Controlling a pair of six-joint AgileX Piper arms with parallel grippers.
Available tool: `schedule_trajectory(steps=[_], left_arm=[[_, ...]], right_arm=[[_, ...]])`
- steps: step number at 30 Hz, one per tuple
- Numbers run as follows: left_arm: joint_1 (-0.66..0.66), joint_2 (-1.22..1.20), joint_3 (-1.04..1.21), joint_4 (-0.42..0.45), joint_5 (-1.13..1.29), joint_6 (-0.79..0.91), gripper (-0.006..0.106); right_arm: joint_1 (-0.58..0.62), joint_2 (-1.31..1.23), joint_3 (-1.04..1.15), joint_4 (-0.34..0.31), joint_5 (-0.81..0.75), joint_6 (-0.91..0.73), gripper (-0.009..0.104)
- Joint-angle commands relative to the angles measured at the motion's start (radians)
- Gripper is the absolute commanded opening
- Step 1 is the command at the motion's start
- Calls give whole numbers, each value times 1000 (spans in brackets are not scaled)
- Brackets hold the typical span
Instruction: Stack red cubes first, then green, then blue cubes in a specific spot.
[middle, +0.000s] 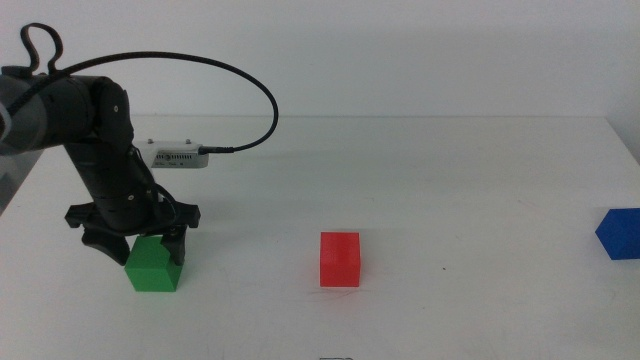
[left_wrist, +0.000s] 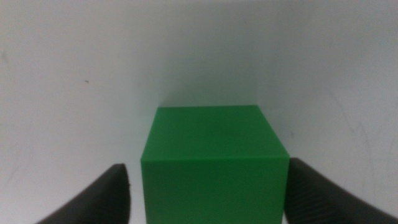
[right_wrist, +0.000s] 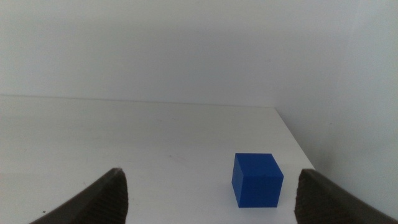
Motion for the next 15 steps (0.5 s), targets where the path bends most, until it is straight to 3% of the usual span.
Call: schedule_trajectory(steps=[1,10,15], left_arm=[[-1,-44,-20,-18,-9,-3,70],[-1,-49,-38,-49,37,-32,23],[-35,-90,-116,-81,134,-88,10]], right_arm=[[-7,-22,-29,-8,-73,-10,83],[-7,-22,-29,-8,-73,-10,83],[-7,-22,-29,-8,-73,-10,83]])
